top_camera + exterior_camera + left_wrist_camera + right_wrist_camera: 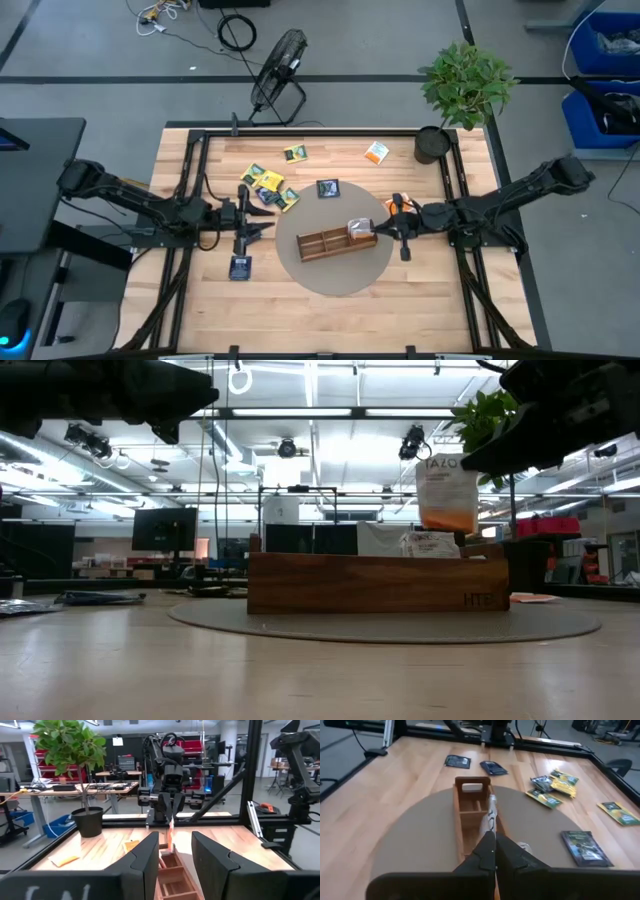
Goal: Pick & Place Tea
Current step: Put the orange tea bag into the right section of the wooden organizer
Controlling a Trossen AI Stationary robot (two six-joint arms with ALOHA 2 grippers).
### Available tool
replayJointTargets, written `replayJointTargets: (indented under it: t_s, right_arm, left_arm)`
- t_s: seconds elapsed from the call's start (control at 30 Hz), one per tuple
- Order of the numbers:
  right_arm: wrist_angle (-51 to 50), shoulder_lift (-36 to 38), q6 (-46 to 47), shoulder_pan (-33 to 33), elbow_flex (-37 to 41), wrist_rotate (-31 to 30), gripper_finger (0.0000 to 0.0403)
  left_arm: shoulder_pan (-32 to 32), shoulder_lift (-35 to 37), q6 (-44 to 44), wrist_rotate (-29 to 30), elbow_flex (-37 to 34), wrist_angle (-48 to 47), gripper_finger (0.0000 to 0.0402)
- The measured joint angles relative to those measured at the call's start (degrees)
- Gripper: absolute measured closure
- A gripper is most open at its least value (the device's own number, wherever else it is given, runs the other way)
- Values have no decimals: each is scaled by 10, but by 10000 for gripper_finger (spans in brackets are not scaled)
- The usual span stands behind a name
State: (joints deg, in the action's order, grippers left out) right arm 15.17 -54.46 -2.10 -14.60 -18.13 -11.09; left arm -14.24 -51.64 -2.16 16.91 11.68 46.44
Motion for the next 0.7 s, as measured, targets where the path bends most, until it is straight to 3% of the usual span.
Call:
replayJointTargets:
  t_s: [0.2, 0.7]
  right_arm:
    - [-18, -1, -3, 32, 0, 46, 403]
    - [27, -82, -29, 49, 0, 59, 403]
  left_arm:
    - [7, 0, 0, 0, 0, 1, 280]
    - [7, 0, 6, 0, 0, 3, 280]
